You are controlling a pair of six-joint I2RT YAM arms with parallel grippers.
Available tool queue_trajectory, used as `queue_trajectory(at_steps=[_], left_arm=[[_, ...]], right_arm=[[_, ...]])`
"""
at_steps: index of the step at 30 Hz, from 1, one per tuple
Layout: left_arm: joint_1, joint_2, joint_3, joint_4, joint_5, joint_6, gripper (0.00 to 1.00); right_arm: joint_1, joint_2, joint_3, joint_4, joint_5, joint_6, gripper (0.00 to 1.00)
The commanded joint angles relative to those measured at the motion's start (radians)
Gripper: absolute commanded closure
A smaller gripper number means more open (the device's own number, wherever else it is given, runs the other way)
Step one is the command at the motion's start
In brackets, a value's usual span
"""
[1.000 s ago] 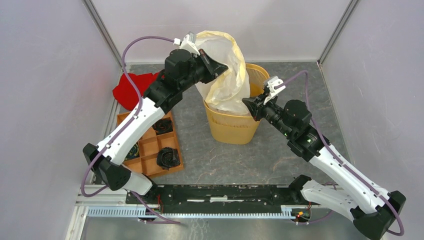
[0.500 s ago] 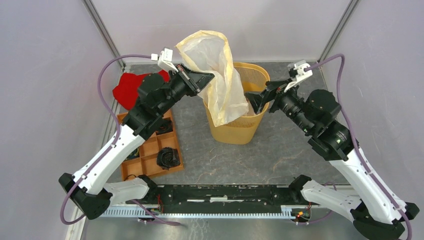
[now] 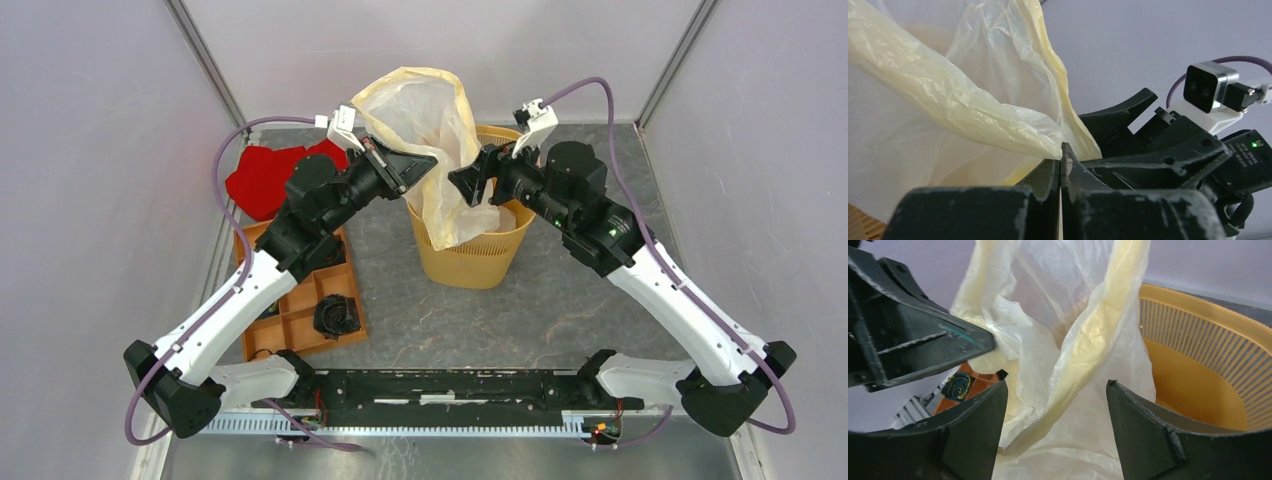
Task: Put the trash bags into the trash bin
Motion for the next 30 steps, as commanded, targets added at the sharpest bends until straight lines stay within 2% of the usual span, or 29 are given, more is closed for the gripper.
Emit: queue_trajectory(at_steps=[1,4,6,7,8,11,15,20,24,30], left_arm=[[0.001,-0.042,0.005,0.018,0.037,-0.017,0.98],[0.001,-0.098,-0.013,-0.032,0.031,0.013,0.98],[0.0,-0.135,-0.013,-0.119,-0.003,0.04,0.98],[0.0,-0.151,-0.01,-0.168,-0.023,0.056,0.98],[0.0,-0.167,-0.011,-0.207,-0.032,0.071,0.98],[0.001,-0.228,-0.076,-0.259,-0.015,0.074,0.98],[0.001,-0.295,-0.211,-0.232,0.06,0.056,0.98],[0.001,-0.351,-0.351,-0.047,0.188,-0.033,0.98],[-0.002,-0.225,-0.268,0.018,0.247,-0.039,0.98],[-0.004,0.034,-0.066,0.039,0.313,-0.005,0.98]], right_arm=[[0.006,-0.079,-0.061,0.068,0.124,-0.045,0.26],[0.005,-0.179,-0.184,0.154,0.209,-0.055,0.57],[0.001,-0.186,-0.182,0.115,0.217,-0.081,0.85],[-0.001,-0.181,-0.169,0.08,0.227,-0.094,0.94],[-0.006,-0.183,-0.16,0.054,0.248,-0.112,0.99],[-0.022,-0.211,-0.163,0.039,0.292,-0.176,1.0],[-0.045,-0.199,-0.118,-0.035,0.34,-0.256,1.0],[-0.081,-0.165,-0.068,-0.093,0.365,-0.321,1.0],[-0.086,-0.201,-0.084,-0.082,0.387,-0.315,0.99],[-0.085,-0.303,-0.222,-0.053,0.453,-0.321,1.0]])
